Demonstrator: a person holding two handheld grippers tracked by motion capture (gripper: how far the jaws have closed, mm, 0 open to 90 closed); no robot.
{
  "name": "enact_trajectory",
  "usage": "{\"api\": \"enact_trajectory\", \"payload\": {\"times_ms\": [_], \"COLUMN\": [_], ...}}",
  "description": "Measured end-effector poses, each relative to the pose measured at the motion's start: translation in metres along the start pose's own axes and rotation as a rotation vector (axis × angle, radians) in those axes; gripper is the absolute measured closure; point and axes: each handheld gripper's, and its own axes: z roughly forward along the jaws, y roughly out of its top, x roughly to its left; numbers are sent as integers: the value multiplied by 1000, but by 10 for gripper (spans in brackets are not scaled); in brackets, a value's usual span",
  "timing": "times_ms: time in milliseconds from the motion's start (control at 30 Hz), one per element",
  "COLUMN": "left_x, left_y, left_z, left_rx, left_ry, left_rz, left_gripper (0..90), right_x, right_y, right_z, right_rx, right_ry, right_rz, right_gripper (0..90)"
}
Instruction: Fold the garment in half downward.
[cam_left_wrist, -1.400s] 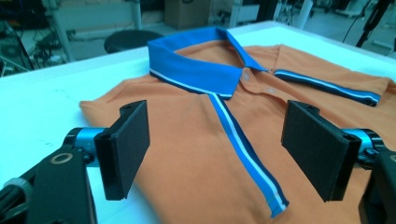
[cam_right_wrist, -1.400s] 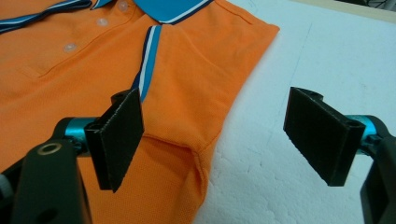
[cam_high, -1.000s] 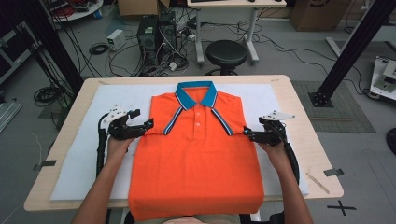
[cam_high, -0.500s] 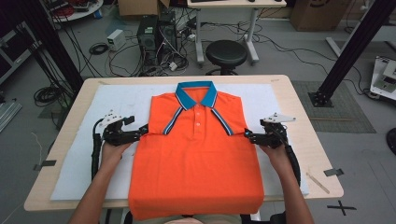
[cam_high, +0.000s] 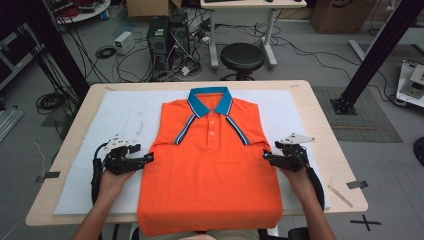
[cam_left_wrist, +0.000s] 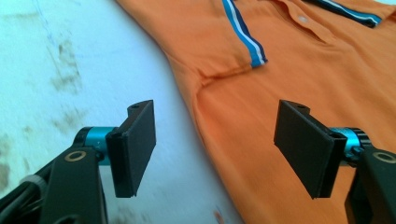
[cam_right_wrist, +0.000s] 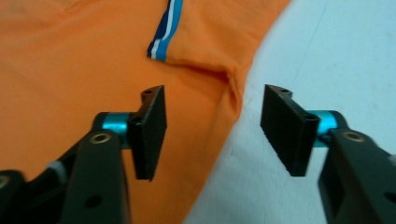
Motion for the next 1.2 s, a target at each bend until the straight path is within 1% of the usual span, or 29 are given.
{"api": "enact_trajectory", "payload": {"times_ms": [67, 100, 200, 233, 267, 300, 333, 367, 433, 467, 500, 533, 567, 667, 700, 733, 767, 867, 900, 967, 1033, 1067, 1200], "left_x": [-1, -1, -4, -6, -7, -9, -10, -12, -15, -16, -18, -19, -19, -22, -23, -23, -22, -22, -22, -20, -21, -22, -19], "left_y": [-3, -3, -4, -5, -5, -5, -6, -7, -8, -9, -9, -9, -9, -9, -9, -9, -9, -9, -9, -10, -11, -11, -12], "left_z": [-1, -2, -2, -1, -1, -1, -2, -2, -3, -3, -2, -1, -1, 0, 0, 0, 0, -1, -2, -3, -4, -4, -7], "left_rx": [17, 17, 36, 54, 65, 69, 73, 75, 88, 94, 102, 110, 122, 127, 128, 126, 125, 122, 122, 118, 119, 121, 117], "left_ry": [14, 16, 2, -1, 0, 2, 3, 1, -3, 1, 7, 19, 31, 60, 66, 75, 82, 101, 102, 83, 74, 76, 51], "left_rz": [-2, -1, -17, -16, -10, -5, 2, 7, 23, 27, 32, 31, 40, 55, 56, 51, 46, 39, 36, 21, 21, 24, -5], "left_gripper": [324, 325, 369, 384, 396, 404, 414, 414, 453, 454, 476, 500, 502, 534, 566, 566, 594, 664, 695, 797, 859, 868, 873], "right_x": [1, 2, 3, 4, 4, 5, 7, 7, 9, 9, 10, 11, 12, 13, 13, 13, 13, 12, 12, 12, 13, 13, 14], "right_y": [-4, -5, -10, -11, -13, -14, -16, -16, -17, -17, -17, -17, -17, -18, -18, -18, -19, -19, -19, -19, -19, -19, -19], "right_z": [-2, -4, -7, -8, -8, -9, -8, -8, -8, -7, -7, -7, -7, -8, -9, -9, -9, -10, -10, -9, -8, -8, -9], "right_rx": [15, 21, 36, 42, 51, 54, 69, 69, 88, 94, 98, 96, 99, 98, 100, 100, 100, 101, 102, 103, 102, 101, 98], "right_ry": [1, 2, 12, 13, 17, 20, 22, 22, 16, 14, 13, 9, 9, 10, 12, 12, 14, 29, 42, 55, 63, 67, 61], "right_rz": [14, 16, 15, 17, 15, 14, 12, 12, -6, -13, -16, -24, -25, -27, -24, -24, -20, -15, -16, -22, -14, -14, -29], "right_gripper": [502, 517, 560, 565, 569, 576, 579, 579, 580, 581, 583, 587, 588, 598, 608, 608, 619, 674, 707, 764, 829, 869, 886]}}
